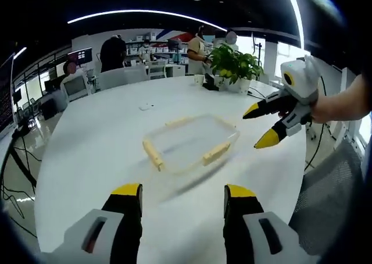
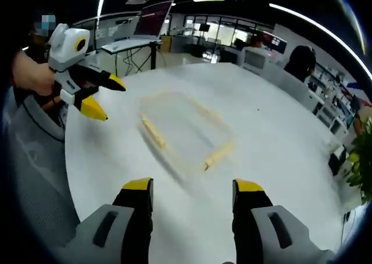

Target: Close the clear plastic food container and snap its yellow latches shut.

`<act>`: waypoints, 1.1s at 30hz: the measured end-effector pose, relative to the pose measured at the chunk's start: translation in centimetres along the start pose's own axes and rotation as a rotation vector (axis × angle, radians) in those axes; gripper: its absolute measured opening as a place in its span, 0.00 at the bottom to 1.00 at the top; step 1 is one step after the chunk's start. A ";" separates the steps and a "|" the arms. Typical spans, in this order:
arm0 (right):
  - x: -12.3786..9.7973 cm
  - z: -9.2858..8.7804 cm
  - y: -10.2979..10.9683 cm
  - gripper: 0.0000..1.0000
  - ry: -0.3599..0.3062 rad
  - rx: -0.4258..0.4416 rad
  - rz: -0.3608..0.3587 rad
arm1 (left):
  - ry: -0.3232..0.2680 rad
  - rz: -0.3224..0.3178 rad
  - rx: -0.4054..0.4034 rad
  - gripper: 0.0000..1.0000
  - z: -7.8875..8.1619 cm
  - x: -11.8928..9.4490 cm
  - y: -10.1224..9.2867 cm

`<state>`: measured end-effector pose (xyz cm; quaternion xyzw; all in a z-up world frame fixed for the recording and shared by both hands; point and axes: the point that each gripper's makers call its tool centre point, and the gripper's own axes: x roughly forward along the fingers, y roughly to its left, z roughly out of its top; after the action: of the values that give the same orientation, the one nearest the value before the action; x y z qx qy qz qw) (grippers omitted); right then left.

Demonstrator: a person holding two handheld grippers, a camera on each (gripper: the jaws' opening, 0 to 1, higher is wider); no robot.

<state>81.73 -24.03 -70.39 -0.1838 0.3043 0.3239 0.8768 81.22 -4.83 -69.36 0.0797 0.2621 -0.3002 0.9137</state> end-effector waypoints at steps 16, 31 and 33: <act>-5.5 -1.8 1.2 0.51 -0.045 0.139 -0.054 | -0.032 0.082 -0.103 0.51 -2.3 -5.8 -0.4; -8.5 -2.1 5.0 0.49 -0.080 0.255 -0.044 | -0.087 0.155 -0.181 0.50 -1.6 -10.2 -0.5; -8.8 -2.0 5.3 0.48 -0.091 0.272 -0.050 | -0.091 0.156 -0.189 0.50 -1.8 -10.7 -0.9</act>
<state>71.96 -25.24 -66.76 -0.0557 0.3006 0.2659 0.9143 72.60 0.48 -65.21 -0.0006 0.2404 -0.2055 0.9487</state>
